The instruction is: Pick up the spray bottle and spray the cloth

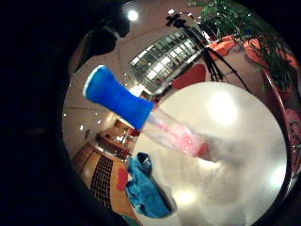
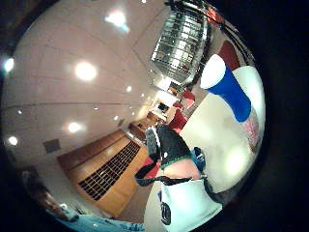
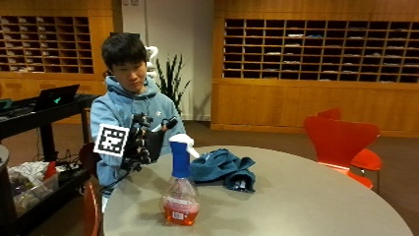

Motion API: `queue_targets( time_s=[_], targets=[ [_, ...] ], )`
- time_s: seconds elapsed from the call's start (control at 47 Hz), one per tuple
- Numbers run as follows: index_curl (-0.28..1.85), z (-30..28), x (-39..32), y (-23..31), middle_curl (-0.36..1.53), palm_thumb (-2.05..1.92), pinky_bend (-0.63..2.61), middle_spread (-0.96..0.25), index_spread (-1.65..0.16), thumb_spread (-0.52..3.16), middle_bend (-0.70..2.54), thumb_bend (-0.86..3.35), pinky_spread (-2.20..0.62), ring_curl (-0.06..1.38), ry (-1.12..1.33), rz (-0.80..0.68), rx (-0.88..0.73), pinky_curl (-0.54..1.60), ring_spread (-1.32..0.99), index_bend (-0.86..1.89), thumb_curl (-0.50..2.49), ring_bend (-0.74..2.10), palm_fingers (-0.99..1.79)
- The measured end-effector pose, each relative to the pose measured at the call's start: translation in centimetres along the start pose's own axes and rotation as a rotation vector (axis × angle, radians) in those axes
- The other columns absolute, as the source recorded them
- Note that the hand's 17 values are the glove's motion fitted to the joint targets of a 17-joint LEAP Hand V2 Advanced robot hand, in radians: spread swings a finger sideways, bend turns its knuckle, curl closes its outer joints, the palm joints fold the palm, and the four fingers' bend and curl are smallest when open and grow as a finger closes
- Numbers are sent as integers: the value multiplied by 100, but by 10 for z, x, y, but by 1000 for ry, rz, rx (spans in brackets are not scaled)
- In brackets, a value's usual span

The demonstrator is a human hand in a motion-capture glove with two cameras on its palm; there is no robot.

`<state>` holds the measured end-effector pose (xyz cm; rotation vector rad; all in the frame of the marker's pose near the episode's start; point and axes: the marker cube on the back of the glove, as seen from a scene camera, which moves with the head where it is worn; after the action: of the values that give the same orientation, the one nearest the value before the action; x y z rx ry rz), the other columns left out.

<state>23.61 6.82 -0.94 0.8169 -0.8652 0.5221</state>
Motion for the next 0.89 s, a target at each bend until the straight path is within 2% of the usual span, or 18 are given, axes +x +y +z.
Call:
queue_targets(
  time_s=[0.298, 0.511, 0.596, 0.767, 0.895],
  targets=[
    [9, 32, 19, -22, 37, 57, 66, 3, -27, 100, 24, -3, 16, 36, -25, 148, -48, 38, 5, 7, 36, 58, 20],
    [10, 55, 17, -34, 38, 51, 63, 7, -23, 95, 29, -4, 17, 35, 0, 174, -82, 36, 8, 9, 34, 60, 23],
    [11, 64, 15, -40, 39, 50, 56, 5, -20, 93, 38, -4, 15, 34, 14, 218, -109, 33, 5, 10, 33, 64, 46],
    [21, 85, 13, -52, 41, 60, 43, -8, -21, 93, 45, 0, 0, 35, -13, 244, -135, 29, -11, 22, 36, 68, 114],
    [29, 105, 5, -53, 42, 73, 44, -11, -21, 85, 42, 2, -10, 41, 36, 201, -201, 34, -15, 21, 42, 72, 127]
  ],
)
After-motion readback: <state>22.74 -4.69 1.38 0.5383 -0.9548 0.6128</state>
